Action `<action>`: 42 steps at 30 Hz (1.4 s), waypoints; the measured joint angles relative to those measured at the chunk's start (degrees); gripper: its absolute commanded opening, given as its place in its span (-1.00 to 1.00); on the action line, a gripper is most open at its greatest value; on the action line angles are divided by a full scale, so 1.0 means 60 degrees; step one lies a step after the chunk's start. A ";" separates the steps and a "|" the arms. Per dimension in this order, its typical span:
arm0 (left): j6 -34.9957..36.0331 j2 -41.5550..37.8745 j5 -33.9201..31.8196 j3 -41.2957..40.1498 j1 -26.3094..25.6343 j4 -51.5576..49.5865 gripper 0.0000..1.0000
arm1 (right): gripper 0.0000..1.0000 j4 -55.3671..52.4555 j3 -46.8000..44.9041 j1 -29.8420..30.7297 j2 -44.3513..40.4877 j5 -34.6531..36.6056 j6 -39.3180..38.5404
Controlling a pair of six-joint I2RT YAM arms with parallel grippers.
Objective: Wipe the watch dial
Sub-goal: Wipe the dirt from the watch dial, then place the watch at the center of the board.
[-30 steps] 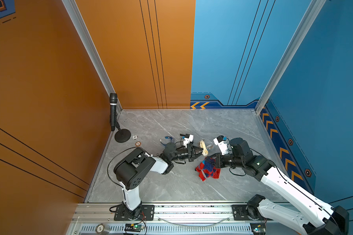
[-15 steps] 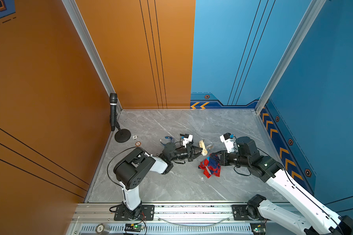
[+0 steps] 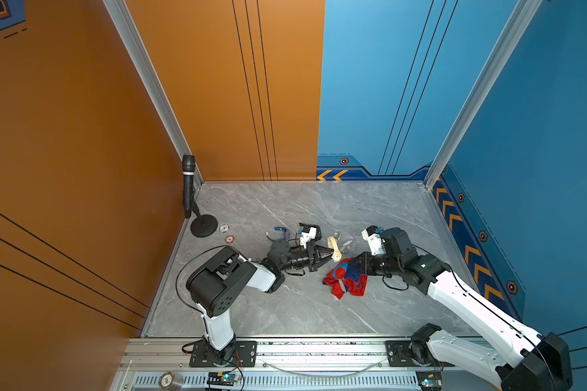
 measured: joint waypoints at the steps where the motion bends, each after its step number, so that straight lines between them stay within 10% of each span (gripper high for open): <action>1: 0.0047 -0.0091 -0.0080 -0.0248 0.0127 -0.0208 -1.00 | -1.00 -0.0208 -0.0047 -0.0353 -0.0295 0.0189 -0.0007; 9: 0.0896 -0.0892 -0.0739 -0.0969 0.0557 -0.2976 -1.00 | -1.00 -0.1071 -0.0047 -0.2390 -0.1545 0.1005 -0.0273; 22: 0.5971 -0.4116 -0.2881 0.1577 0.0831 -1.3566 -1.00 | -1.00 -0.1370 0.0036 -0.2994 -0.1144 0.1049 -0.0601; 42: 0.7592 -0.2142 -0.4087 0.2987 0.0408 -1.6232 -1.00 | -1.00 -0.1075 0.0011 -0.2812 -0.0707 0.0790 -0.0594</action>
